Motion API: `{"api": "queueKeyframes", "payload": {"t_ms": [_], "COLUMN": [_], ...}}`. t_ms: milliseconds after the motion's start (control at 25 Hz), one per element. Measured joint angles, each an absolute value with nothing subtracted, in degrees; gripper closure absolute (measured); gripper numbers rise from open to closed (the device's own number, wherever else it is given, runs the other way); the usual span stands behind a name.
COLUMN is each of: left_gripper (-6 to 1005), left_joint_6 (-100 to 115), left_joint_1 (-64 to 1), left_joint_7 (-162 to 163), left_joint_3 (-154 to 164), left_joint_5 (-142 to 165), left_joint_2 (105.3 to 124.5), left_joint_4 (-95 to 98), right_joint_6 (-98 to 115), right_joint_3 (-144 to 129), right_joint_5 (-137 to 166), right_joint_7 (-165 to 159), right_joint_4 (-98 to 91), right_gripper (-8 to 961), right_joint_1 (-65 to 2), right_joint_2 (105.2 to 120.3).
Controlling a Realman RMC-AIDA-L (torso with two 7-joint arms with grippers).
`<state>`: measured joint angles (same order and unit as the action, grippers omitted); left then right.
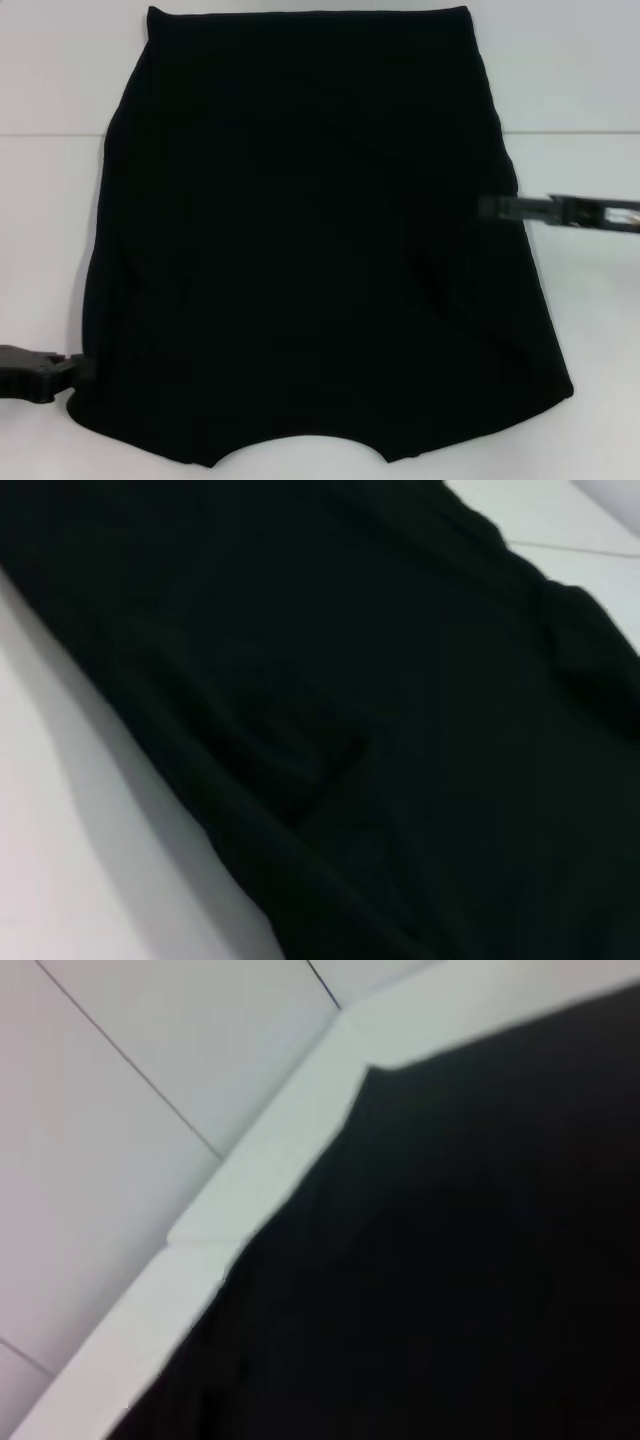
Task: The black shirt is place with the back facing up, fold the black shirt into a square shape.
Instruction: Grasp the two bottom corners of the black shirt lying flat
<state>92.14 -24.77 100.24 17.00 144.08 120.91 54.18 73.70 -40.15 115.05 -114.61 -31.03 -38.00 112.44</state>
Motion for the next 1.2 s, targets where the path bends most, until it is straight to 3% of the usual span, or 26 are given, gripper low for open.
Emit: {"api": "queueKeyframes", "payload": {"t_ms": [200, 400, 1200], "left_gripper": [998, 998, 999], "left_joint_6": [93.7, 93.8, 93.2], "left_joint_1": [-24.9, -24.9, -25.3], "left_joint_7": [100.3, 100.3, 100.0], "left_joint_3": [17.0, 17.0, 16.9], "left_joint_5": [143.7, 143.7, 143.5], "left_joint_2": [120.87, 120.85, 120.76], "left_joint_4": [54.0, 54.0, 54.0], "right_joint_6": [81.0, 86.2, 88.6], "right_joint_3": [-39.8, -39.6, -40.1], "right_joint_5": [118.8, 120.6, 130.5], "right_joint_7": [-119.0, -120.9, -122.5], "right_joint_4": [-31.1, -31.5, -31.7], "right_gripper": [56, 56, 55], "right_joint_1": [-34.9, -32.3, -31.6], "right_joint_2": [108.5, 106.4, 106.94]}}
